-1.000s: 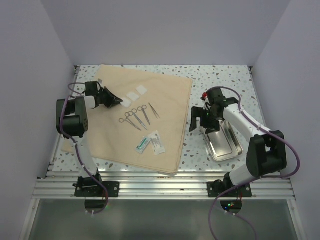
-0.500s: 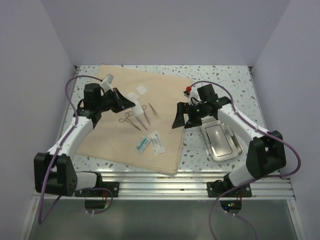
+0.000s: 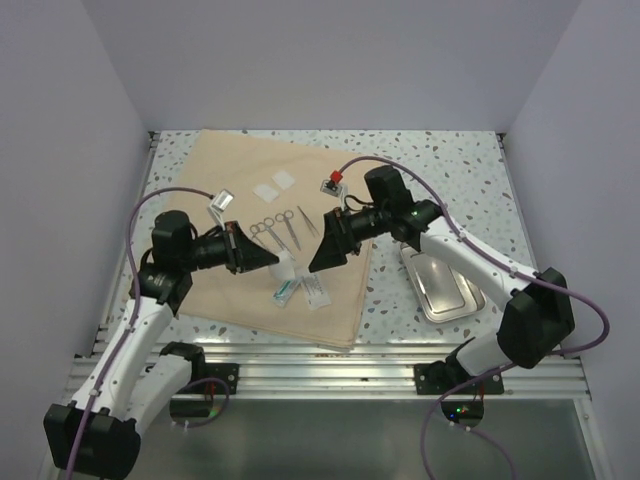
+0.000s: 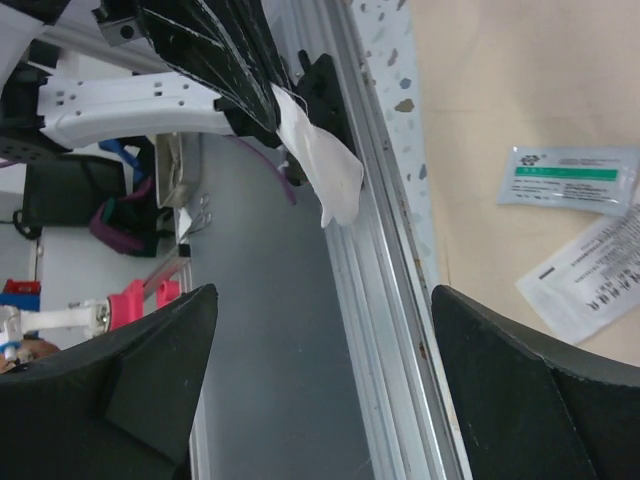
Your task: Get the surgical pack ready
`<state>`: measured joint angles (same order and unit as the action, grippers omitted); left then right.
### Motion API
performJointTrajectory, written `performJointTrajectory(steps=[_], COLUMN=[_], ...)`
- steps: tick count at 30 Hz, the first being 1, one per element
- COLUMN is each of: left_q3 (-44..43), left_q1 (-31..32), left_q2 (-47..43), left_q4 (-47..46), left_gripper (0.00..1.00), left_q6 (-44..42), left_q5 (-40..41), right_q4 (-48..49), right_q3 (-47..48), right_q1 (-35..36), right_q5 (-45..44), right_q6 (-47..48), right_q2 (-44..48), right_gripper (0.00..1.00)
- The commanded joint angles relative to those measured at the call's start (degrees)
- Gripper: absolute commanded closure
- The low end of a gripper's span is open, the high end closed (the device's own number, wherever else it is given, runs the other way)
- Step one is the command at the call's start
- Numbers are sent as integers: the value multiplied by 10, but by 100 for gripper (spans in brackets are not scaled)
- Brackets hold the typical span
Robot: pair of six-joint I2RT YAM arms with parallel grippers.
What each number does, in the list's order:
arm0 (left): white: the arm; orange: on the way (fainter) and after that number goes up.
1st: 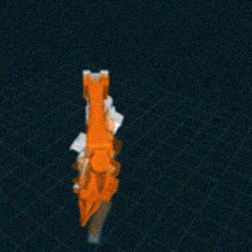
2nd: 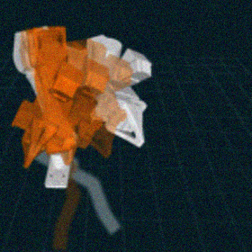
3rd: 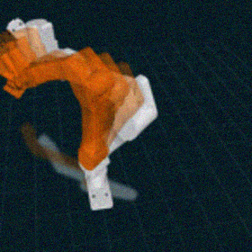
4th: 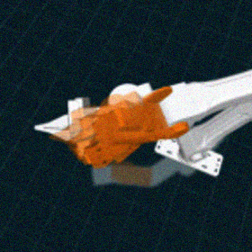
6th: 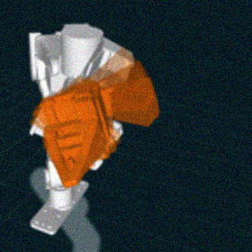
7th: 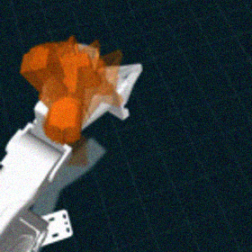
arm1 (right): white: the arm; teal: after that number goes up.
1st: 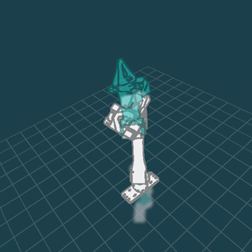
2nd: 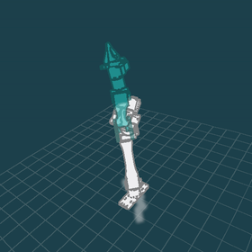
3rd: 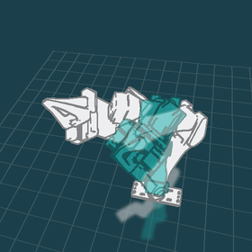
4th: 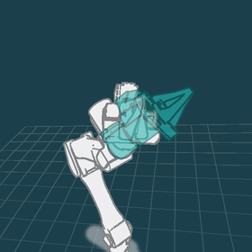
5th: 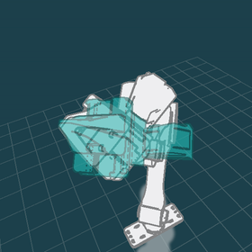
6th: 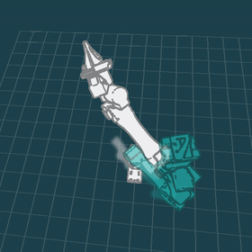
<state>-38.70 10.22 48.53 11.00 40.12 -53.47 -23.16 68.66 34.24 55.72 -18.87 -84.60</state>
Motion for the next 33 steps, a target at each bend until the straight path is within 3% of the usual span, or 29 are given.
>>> performJointTrajectory(steps=[1,19,22,23,26,27,29,30,32,33], left_q3=[10,37,40,40,44,44,42,42,33,25], left_q1=[4,11,11,11,11,11,11,11,11,11], left_q2=[-30,-86,-87,-86,-80,-73,-64,-53,-26,-14], left_q4=[-12,-16,-16,-17,-33,-39,-48,-55,-60,-52], left_gripper=[100,100,100,100,100,100,100,100,87,62], left_q6=[25,53,54,55,63,64,63,63,52,38], left_q5=[-63,-104,-108,-109,-111,-113,-113,-113,-104,-96], right_q4=[46,80,85,87,101,109,122,120,100,77], right_q3=[25,66,68,68,65,60,57,60,66,71], right_q1=[19,113,120,122,123,124,123,123,123,118], right_q5=[43,18,21,25,29,30,31,23,-13,-40], right_q6=[-26,-35,-35,-35,-44,-55,-64,-68,-77,-71], right_q2=[7,-55,-64,-66,-66,-67,-70,-72,-80,-81], right_gripper=[9,24,30,40,54,68,84,100,100,100])
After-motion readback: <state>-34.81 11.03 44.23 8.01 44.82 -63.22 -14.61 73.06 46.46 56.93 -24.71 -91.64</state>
